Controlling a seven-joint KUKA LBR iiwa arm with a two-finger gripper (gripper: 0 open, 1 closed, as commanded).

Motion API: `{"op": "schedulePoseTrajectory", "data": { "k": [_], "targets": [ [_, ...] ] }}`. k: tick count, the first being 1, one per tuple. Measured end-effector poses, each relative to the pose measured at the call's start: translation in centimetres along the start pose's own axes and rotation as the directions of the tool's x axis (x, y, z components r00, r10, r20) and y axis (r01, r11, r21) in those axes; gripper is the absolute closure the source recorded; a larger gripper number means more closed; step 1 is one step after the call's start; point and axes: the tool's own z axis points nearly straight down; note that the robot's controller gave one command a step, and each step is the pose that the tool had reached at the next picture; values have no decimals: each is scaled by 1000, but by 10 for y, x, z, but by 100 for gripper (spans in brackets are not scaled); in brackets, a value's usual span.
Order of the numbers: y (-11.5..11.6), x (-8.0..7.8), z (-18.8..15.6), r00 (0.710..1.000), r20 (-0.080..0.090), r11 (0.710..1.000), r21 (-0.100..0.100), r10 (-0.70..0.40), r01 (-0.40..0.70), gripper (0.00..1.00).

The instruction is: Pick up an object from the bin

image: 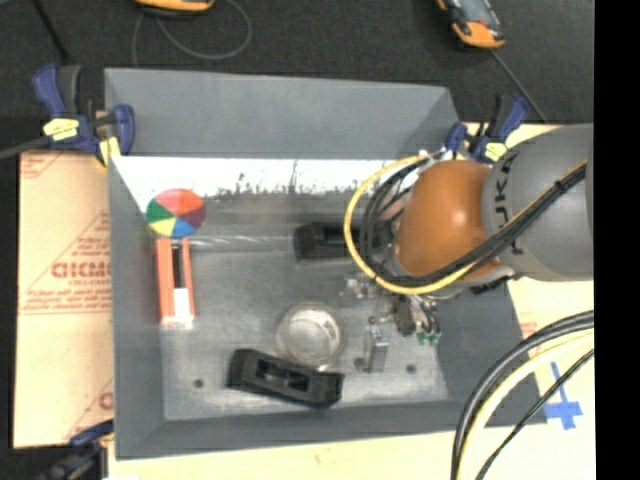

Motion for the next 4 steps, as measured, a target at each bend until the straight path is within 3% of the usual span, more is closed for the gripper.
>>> {"op": "schedulePoseTrajectory", "data": {
  "k": [1,2,3,4],
  "targets": [
    [0,0,0,1000,0,1000,0,-1,1,0],
    [28,-7,10,998,2,998,3,-62,62,0],
    [40,-10,14,996,10,996,3,-85,85,0],
    [28,-37,-106,992,10,992,1,-129,129,100]
  ]
}}
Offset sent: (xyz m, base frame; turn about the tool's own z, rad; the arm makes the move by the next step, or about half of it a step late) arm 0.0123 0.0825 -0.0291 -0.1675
